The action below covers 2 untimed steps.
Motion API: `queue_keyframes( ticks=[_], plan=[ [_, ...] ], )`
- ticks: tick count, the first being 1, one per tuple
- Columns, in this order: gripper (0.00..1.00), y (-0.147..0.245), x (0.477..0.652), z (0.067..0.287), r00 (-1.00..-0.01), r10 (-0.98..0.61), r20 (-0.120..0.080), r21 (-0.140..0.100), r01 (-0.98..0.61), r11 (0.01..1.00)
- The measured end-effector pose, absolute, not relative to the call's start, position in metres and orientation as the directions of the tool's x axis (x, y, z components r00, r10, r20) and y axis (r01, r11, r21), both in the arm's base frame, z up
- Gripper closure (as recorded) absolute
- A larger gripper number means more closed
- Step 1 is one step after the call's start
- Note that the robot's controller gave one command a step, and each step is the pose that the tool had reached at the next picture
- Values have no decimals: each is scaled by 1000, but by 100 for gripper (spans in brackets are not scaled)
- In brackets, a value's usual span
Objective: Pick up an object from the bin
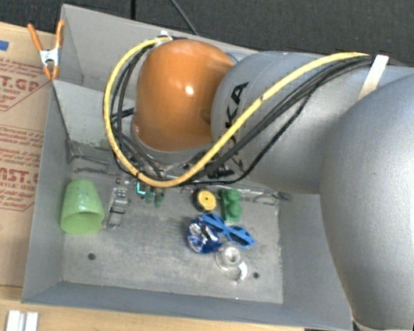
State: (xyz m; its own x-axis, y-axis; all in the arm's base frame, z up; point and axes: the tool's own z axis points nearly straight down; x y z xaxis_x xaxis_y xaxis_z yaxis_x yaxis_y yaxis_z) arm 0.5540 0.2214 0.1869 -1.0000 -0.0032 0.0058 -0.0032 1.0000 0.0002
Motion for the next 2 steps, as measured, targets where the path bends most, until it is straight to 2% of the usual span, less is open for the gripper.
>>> queue_keyframes(
  ticks=[1, 2],
  plan=[
    [0, 249, 540, 137, -1000, -14, 5, 1, -14, 1000],
    [0, 248, 537, 104, -999, -34, -6, 3, -34, 999]
  ],
)
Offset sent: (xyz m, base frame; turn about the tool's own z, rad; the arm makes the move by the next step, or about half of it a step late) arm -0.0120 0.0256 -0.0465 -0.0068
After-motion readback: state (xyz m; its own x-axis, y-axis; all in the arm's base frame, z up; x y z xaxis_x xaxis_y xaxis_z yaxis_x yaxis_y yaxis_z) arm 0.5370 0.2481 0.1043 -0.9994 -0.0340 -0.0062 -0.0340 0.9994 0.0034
